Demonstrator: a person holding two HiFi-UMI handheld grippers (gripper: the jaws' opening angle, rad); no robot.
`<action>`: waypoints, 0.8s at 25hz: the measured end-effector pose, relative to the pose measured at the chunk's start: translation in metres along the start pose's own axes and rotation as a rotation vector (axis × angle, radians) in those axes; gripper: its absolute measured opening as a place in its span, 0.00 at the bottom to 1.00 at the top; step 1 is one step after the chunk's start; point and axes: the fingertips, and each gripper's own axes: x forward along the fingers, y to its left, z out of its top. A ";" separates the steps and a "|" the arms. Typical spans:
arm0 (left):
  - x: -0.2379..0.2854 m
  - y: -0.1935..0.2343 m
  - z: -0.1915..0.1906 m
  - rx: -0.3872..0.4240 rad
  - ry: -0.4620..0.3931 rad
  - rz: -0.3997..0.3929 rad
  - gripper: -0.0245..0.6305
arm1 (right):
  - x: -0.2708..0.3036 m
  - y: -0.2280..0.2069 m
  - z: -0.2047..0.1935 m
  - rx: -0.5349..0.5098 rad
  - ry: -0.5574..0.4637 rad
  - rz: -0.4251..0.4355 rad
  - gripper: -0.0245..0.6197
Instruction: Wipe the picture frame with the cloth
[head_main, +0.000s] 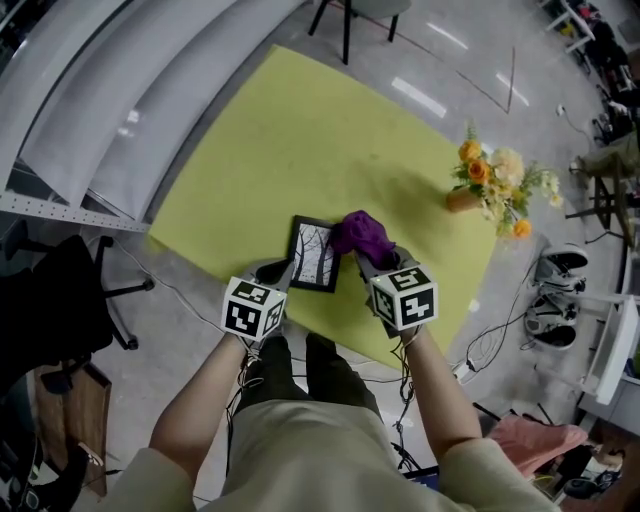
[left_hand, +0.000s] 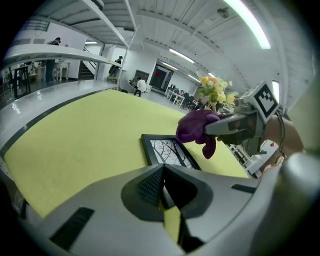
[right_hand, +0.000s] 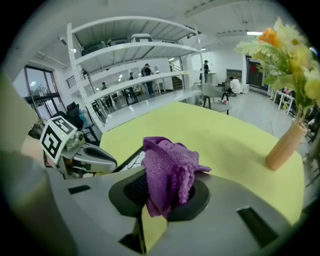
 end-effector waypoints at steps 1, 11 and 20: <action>-0.003 -0.001 0.000 -0.006 -0.007 -0.009 0.05 | -0.004 0.008 0.005 -0.002 -0.020 0.022 0.14; -0.010 -0.004 -0.029 0.023 0.051 -0.015 0.05 | 0.034 0.105 0.001 -0.129 0.042 0.248 0.14; -0.008 -0.003 -0.029 0.017 0.045 -0.031 0.05 | 0.056 0.086 -0.041 -0.122 0.175 0.175 0.14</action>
